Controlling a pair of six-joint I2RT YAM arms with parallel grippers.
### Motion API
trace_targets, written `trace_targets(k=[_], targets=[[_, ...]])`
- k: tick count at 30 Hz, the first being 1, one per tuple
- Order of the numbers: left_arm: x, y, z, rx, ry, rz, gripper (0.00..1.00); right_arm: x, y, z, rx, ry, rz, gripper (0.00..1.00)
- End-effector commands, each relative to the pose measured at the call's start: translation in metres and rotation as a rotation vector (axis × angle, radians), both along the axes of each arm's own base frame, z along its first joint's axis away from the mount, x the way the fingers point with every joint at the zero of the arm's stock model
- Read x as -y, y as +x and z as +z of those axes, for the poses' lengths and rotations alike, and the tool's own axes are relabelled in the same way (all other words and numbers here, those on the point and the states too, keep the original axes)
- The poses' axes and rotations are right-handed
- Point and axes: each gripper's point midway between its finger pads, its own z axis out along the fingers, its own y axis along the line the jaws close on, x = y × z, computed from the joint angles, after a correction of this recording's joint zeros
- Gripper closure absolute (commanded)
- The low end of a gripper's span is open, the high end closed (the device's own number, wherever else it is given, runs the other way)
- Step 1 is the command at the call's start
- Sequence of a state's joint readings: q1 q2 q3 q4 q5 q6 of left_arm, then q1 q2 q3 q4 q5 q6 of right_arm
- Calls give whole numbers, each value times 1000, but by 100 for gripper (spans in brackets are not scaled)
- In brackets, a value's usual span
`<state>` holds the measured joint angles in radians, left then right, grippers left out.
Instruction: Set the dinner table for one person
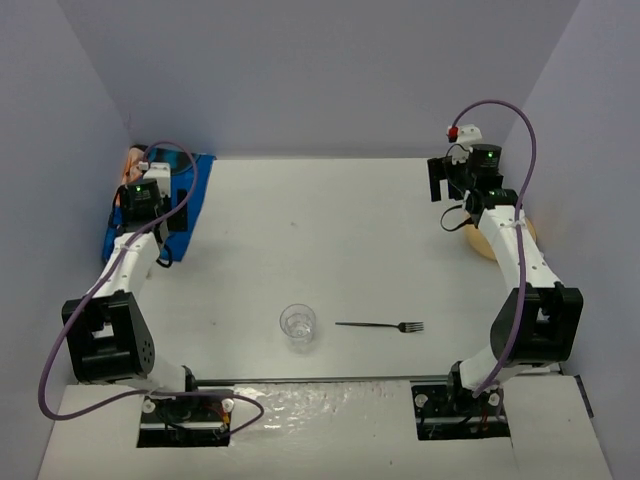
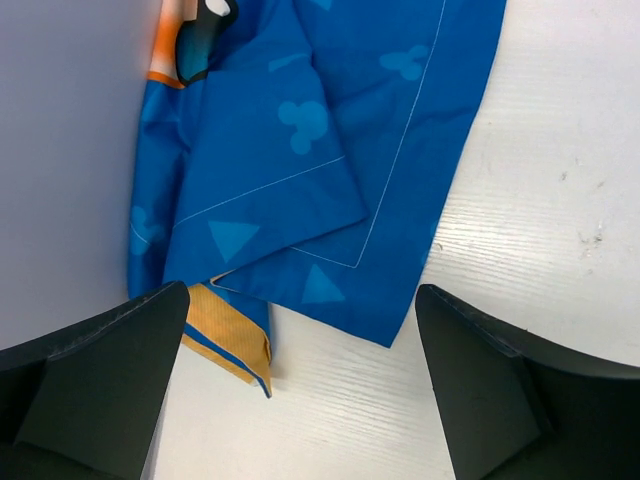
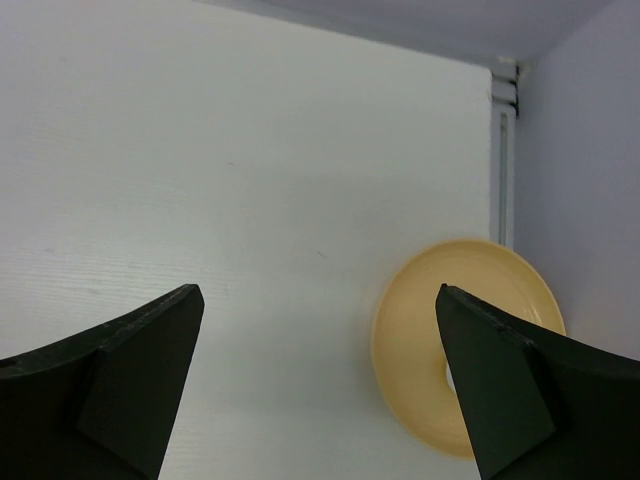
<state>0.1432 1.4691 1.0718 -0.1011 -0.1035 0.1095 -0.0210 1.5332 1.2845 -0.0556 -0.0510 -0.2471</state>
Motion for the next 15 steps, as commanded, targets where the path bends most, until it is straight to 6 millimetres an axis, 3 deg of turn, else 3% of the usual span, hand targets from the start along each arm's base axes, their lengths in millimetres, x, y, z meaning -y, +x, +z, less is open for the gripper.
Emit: trace_targets(k=[1,4,6,10,14,15], targets=[[-13,26,29,33,76,3,4,-49,-6,39,110,30,298,0],[-29,34,13,-47,139,63,3,-80,-30,4,-27,23,473,0],[-39,44,9,-73,172,91,3,-87,-43,-8,-102,0,524,0],[-47,67,5,-117,198,111,3,-77,-55,-13,-124,-64,509,0],[-51,94,-2,-188,232,154,3,-70,-55,-9,-118,-92,466,0],[-54,101,-13,-233,255,169,3,-68,-55,-9,-118,-94,456,0]])
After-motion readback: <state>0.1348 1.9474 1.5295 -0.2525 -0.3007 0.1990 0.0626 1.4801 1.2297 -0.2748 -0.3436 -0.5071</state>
